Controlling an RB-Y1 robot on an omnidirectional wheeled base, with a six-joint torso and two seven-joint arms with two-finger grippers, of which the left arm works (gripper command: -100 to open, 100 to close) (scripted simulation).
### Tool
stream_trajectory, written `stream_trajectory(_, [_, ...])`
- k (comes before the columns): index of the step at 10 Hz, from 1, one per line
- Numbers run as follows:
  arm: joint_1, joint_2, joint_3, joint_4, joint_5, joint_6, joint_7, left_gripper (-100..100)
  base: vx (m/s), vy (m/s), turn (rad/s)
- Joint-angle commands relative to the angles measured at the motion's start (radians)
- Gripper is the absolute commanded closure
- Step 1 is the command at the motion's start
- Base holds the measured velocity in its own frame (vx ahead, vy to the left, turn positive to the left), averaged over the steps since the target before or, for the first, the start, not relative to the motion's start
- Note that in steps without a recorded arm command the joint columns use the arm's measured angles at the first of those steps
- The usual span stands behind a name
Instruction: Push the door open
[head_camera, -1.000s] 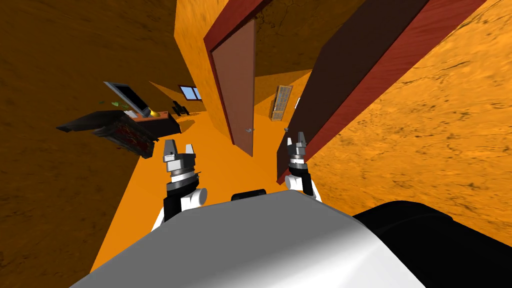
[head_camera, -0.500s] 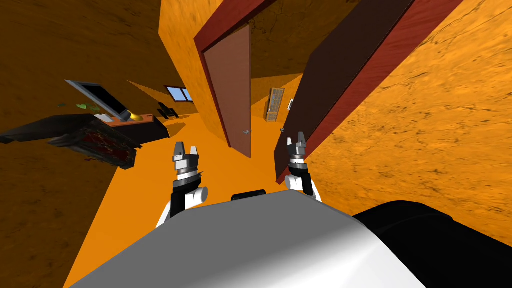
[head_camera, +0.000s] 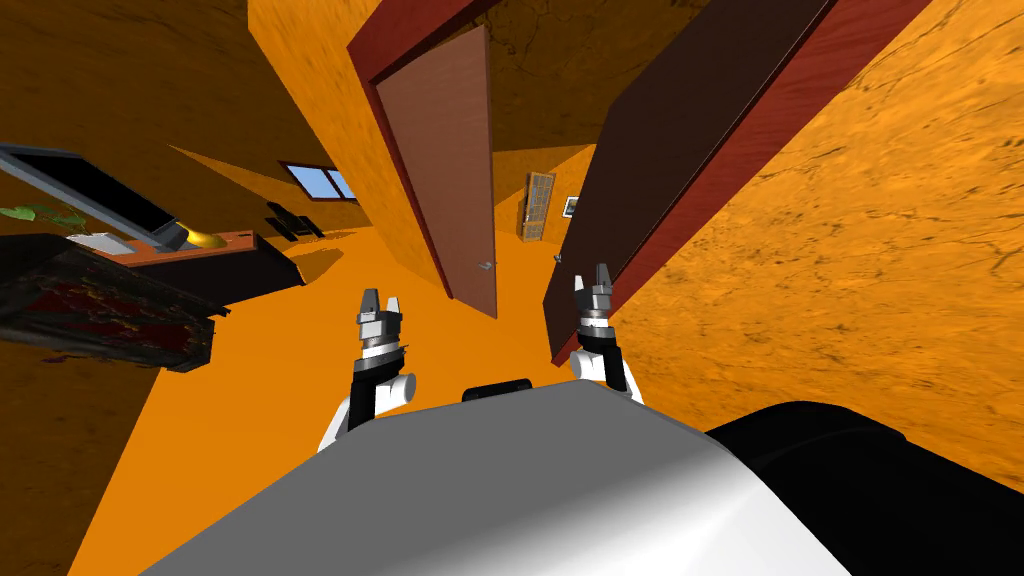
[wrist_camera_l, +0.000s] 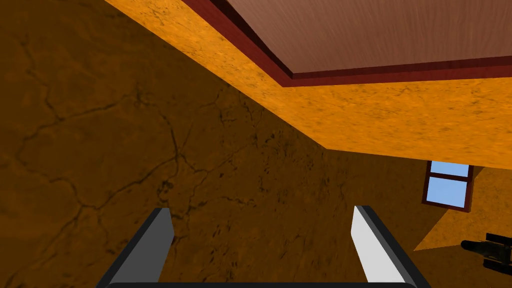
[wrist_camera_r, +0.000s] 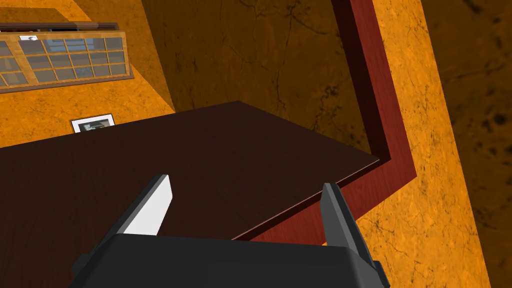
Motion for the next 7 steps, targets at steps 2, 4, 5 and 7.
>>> stream_trajectory(2, [-0.022,0.007,0.01,0.048,-0.003,-0.009,0.003,-100,0.058,0.052,-0.104])
stream_trajectory(4, [-0.042,0.015,0.02,0.095,-0.007,-0.016,0.006,-100,0.053,0.044,-0.139])
stream_trajectory(5, [-0.052,0.018,0.025,0.12,-0.009,-0.02,0.008,-100,0.085,0.07,-0.187])
stream_trajectory(7, [-0.074,0.024,0.036,0.172,-0.013,-0.028,0.012,-100,0.084,0.083,-0.194])
